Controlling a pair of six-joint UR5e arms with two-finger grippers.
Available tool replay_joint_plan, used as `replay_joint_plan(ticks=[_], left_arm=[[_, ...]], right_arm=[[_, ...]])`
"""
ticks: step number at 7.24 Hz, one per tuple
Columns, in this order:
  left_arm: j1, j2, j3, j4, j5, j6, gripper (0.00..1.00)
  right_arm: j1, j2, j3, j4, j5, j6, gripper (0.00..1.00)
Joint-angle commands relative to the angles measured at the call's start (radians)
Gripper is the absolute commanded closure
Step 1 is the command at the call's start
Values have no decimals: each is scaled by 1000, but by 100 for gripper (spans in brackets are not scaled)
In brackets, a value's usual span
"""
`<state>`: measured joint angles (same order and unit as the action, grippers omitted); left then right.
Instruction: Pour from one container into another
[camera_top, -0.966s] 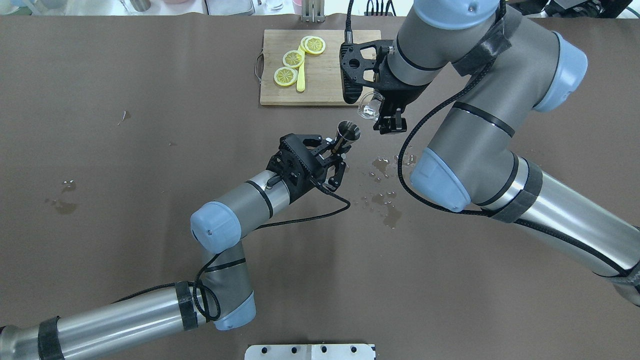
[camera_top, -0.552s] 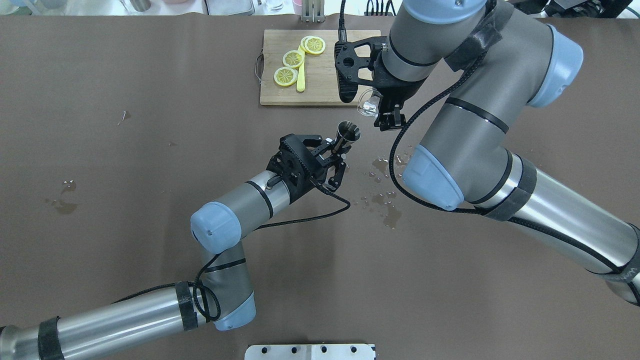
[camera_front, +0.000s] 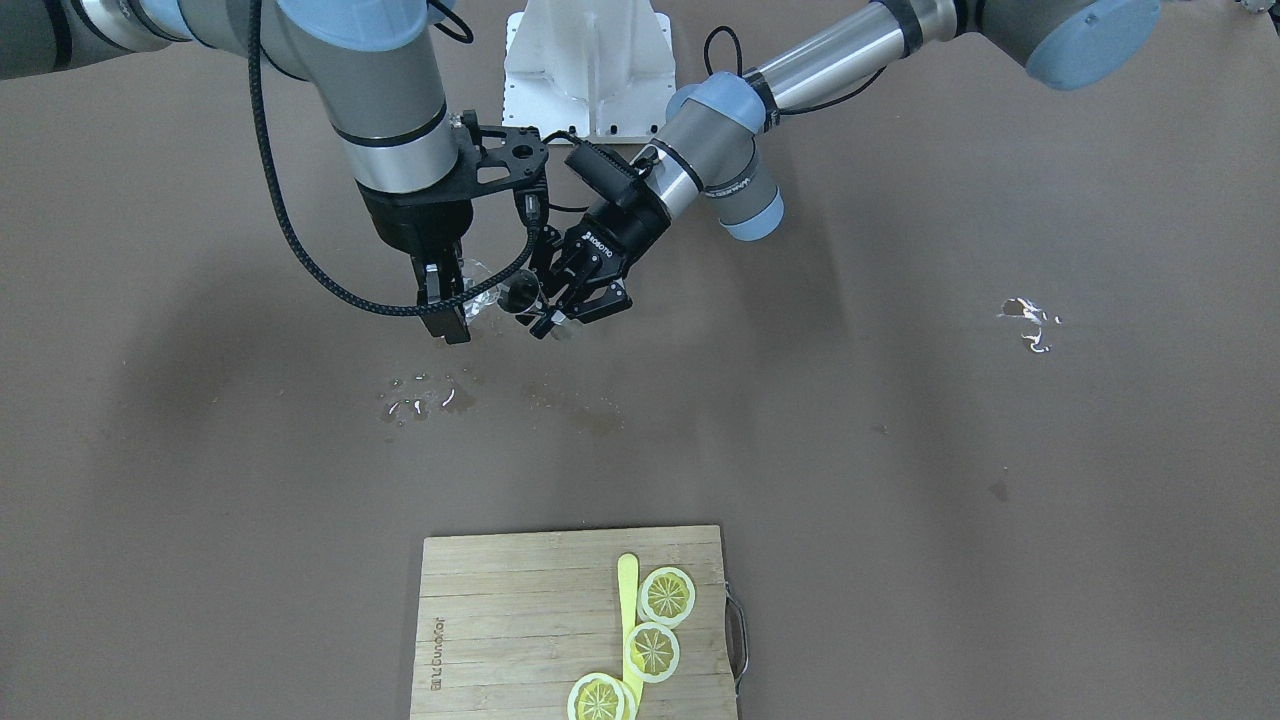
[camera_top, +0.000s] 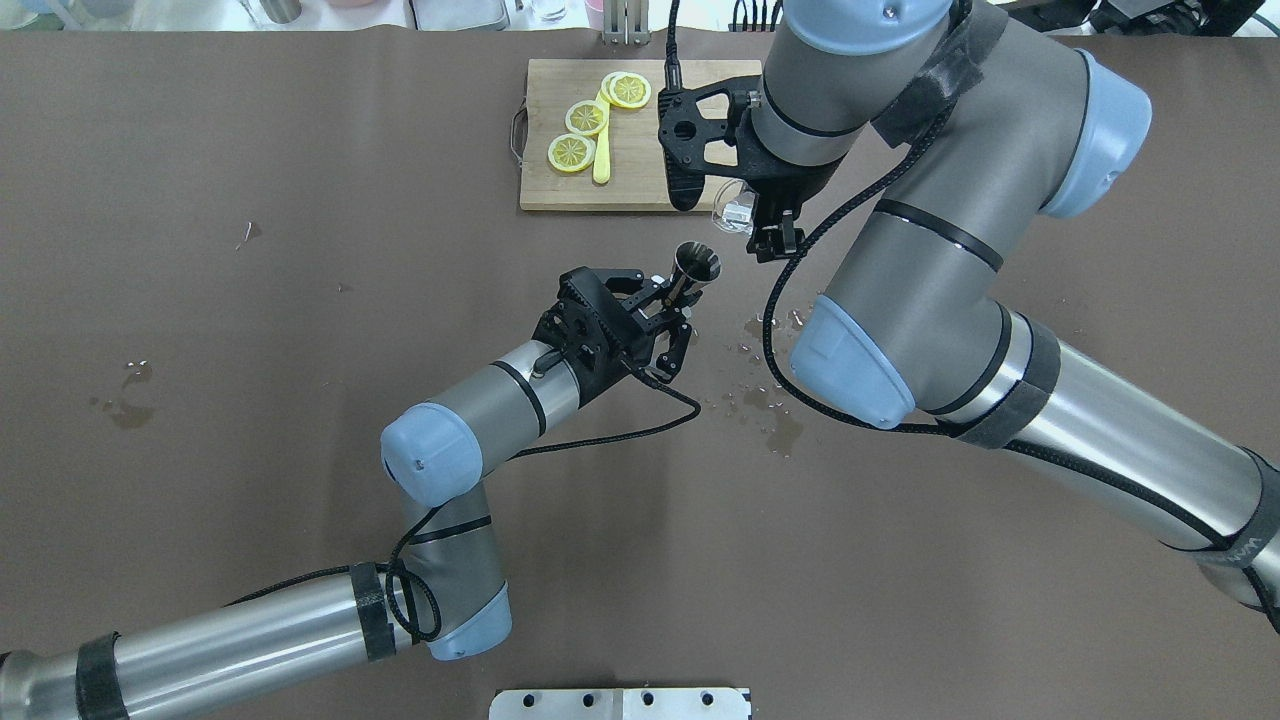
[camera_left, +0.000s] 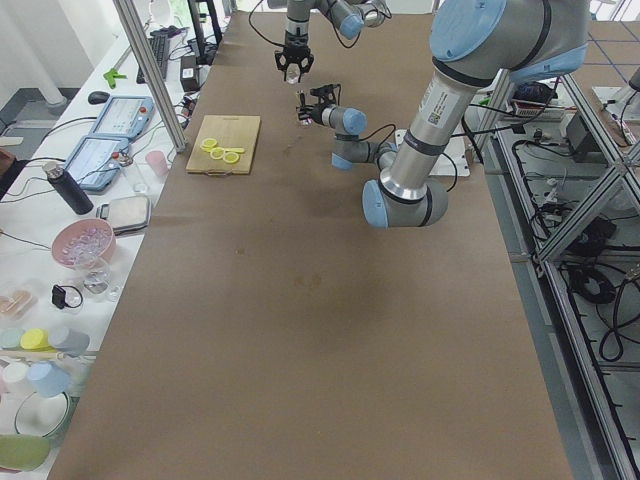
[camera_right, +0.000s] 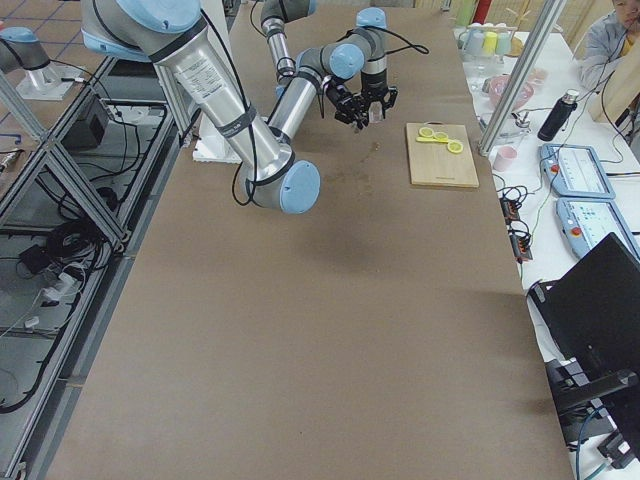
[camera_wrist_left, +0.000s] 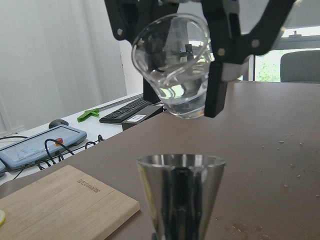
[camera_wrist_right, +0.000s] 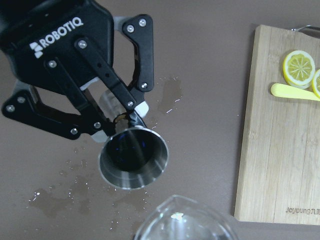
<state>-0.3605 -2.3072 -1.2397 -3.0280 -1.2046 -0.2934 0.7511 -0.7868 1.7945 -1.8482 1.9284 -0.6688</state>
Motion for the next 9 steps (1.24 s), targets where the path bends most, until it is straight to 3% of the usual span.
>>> replay_joint_plan(ticks=[1, 5, 9], left_arm=[[0, 2, -1, 0, -1, 5, 100], [0, 2, -1, 0, -1, 5, 100], [0, 3, -1, 0, -1, 5, 100]], right_arm=[[-9, 12, 0, -26, -19, -12, 100], [-41, 12, -1, -31, -58, -12, 100], [-47, 43, 0, -112, -81, -21, 100]])
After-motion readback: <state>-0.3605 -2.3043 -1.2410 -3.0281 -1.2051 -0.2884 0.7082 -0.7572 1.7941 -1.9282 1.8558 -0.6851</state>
